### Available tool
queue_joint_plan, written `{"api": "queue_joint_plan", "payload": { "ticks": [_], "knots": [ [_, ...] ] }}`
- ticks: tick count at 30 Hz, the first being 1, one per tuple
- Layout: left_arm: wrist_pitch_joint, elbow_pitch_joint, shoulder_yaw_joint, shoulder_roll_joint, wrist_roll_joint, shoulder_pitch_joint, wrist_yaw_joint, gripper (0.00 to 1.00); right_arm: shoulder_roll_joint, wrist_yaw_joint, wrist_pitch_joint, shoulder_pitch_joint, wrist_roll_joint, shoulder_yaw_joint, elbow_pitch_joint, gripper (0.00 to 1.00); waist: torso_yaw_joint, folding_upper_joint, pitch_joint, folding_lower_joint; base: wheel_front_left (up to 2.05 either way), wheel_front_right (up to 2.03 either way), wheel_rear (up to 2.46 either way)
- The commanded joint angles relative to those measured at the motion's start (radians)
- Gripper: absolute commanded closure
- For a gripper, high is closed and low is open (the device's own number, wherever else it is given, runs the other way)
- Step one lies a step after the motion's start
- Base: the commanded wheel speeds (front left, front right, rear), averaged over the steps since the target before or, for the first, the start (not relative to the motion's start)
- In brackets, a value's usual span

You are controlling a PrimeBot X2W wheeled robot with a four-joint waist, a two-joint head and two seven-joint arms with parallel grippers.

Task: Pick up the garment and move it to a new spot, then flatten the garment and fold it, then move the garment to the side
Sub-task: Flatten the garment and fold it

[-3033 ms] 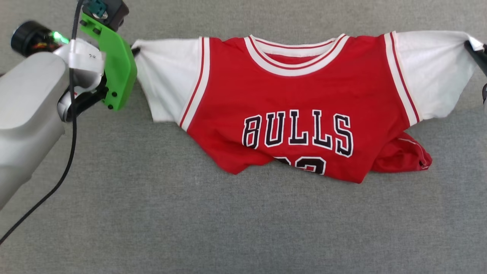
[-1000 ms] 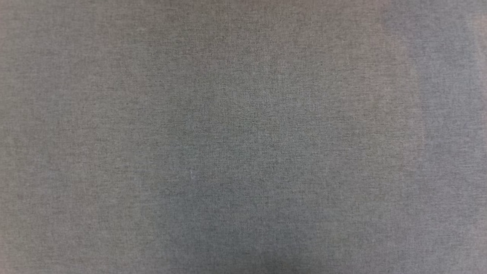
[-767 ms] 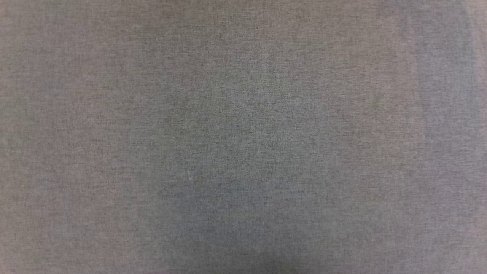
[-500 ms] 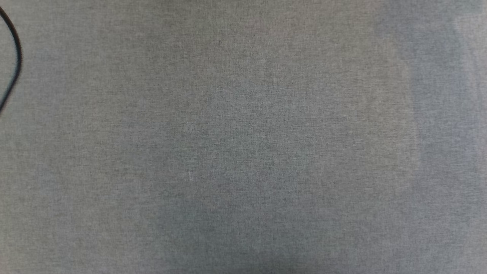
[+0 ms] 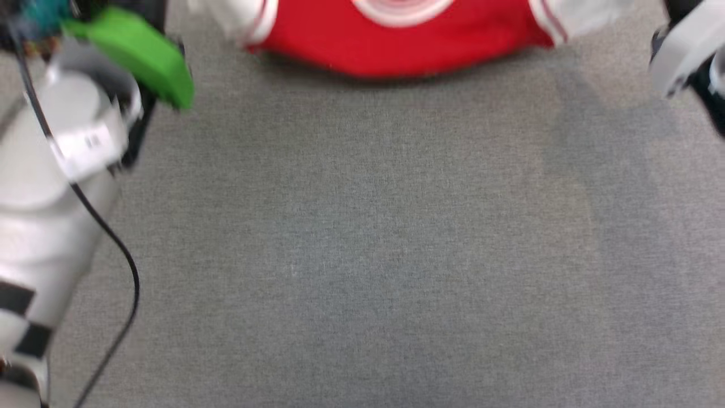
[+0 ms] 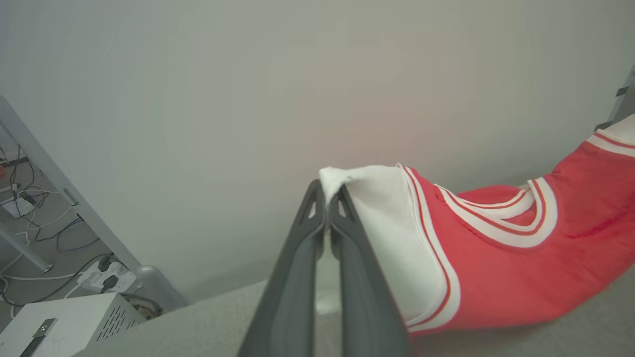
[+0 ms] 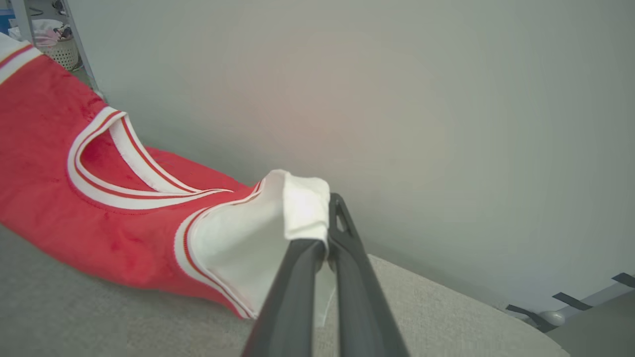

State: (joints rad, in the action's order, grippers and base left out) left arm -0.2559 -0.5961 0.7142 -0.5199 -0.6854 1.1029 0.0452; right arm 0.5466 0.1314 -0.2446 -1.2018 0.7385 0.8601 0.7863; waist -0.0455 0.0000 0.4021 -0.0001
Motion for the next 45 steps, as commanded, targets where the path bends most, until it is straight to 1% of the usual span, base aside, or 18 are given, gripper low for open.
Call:
{"api": "queue_joint_plan", "payload": {
  "ticks": [1,6,9,15,19,21,24,28,35,40,44,45],
  "knots": [
    [-0.006,0.021,-0.016,-0.011,-0.011,-0.084,-0.011,1.00,0.011,-0.001,-0.011,0.060,0.022,0.010,-0.017,1.00,0.005,0.0000,-0.071,0.0001,0.00,0.00,0.00],
    [-0.006,0.091,-0.041,-0.021,-0.024,-0.312,-0.026,1.00,0.046,-0.001,-0.015,0.234,0.059,0.025,-0.077,1.00,0.014,0.0000,-0.139,0.0001,0.00,0.00,0.00],
    [-0.006,0.120,-0.061,-0.024,-0.058,-0.438,-0.031,1.00,0.068,-0.001,-0.016,0.342,0.080,0.028,-0.102,1.00,0.021,0.0000,-0.179,0.0001,0.00,0.00,0.00],
    [-0.006,0.145,-0.084,-0.033,-0.109,-0.633,-0.048,1.00,0.112,-0.001,-0.016,0.528,0.097,0.024,-0.144,1.00,0.021,0.0000,-0.241,0.0001,0.00,0.00,0.00],
    [-0.006,0.163,-0.111,-0.017,-0.142,-0.734,-0.065,1.00,0.126,-0.001,-0.017,0.644,0.110,-0.024,-0.152,1.00,0.023,0.0000,-0.267,0.0001,0.00,0.00,0.00],
    [-0.006,0.167,-0.120,-0.016,-0.137,-0.775,-0.082,1.00,0.127,-0.001,-0.017,0.701,0.112,-0.055,-0.155,1.00,0.022,0.0000,-0.277,0.0001,0.00,0.00,0.00],
    [-0.006,0.176,-0.160,-0.007,-0.149,-0.837,-0.097,1.00,0.130,-0.001,-0.017,0.788,0.103,-0.110,-0.157,1.00,0.021,0.0000,-0.296,0.0001,0.00,0.00,0.00],
    [-0.006,0.210,-0.225,0.002,-0.157,-0.941,-0.116,1.00,0.122,-0.001,-0.017,0.905,0.100,-0.184,-0.166,1.00,0.017,0.0000,-0.321,0.0001,0.00,0.00,0.00],
    [-0.006,0.262,-0.305,0.030,-0.138,-1.122,-0.153,1.00,0.096,-0.001,-0.012,1.101,0.098,-0.290,-0.197,1.00,0.011,0.0000,-0.345,0.0001,0.00,0.00,0.00],
    [-0.006,0.298,-0.344,0.059,-0.116,-1.200,-0.157,1.00,0.079,-0.001,0.039,1.212,0.096,-0.343,-0.239,1.00,0.018,0.0000,-0.341,0.0001,0.00,0.00,0.00],
    [-0.006,0.311,-0.348,0.067,-0.086,-1.207,-0.159,1.00,0.067,-0.001,0.070,1.236,0.069,-0.399,-0.267,1.00,0.021,0.0000,-0.331,0.0001,0.00,0.00,0.00],
    [-0.006,0.315,-0.349,0.070,-0.079,-1.202,-0.160,1.00,0.064,-0.001,0.078,1.235,0.062,-0.412,-0.273,0.76,0.021,0.0000,-0.329,0.0001,0.00,0.00,0.00]
  ]
}}
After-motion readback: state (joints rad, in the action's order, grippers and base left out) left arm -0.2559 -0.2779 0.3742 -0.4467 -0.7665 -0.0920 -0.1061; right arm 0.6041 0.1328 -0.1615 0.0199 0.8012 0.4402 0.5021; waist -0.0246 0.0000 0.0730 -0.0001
